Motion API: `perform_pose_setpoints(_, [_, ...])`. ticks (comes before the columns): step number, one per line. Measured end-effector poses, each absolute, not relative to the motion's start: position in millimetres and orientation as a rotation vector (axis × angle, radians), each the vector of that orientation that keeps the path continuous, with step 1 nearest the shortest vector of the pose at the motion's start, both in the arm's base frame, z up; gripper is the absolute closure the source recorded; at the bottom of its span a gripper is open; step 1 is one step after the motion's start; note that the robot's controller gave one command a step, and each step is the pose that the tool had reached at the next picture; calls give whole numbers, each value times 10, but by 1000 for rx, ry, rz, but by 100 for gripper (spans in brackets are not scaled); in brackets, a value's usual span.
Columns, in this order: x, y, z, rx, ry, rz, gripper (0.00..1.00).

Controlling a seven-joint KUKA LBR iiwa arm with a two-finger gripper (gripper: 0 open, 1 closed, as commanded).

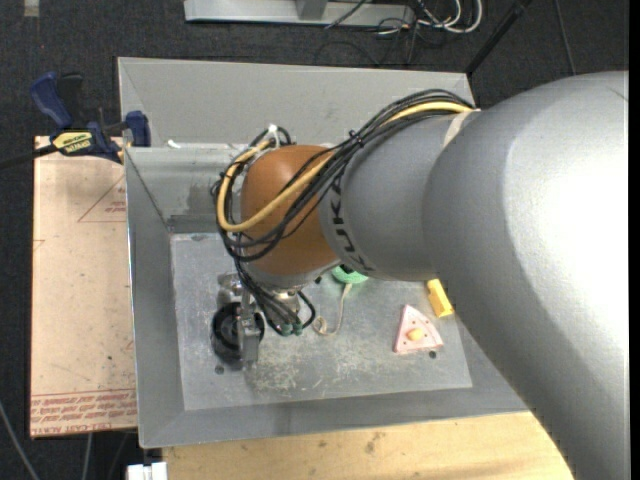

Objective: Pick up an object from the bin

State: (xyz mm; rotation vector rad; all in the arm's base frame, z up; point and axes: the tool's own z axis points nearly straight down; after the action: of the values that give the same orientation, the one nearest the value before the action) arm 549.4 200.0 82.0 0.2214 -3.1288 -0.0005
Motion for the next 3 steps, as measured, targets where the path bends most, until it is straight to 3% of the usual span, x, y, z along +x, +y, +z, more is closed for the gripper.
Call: perform_pose_setpoints(3, [5506, 2004, 1307, 221, -3135, -3, 100])
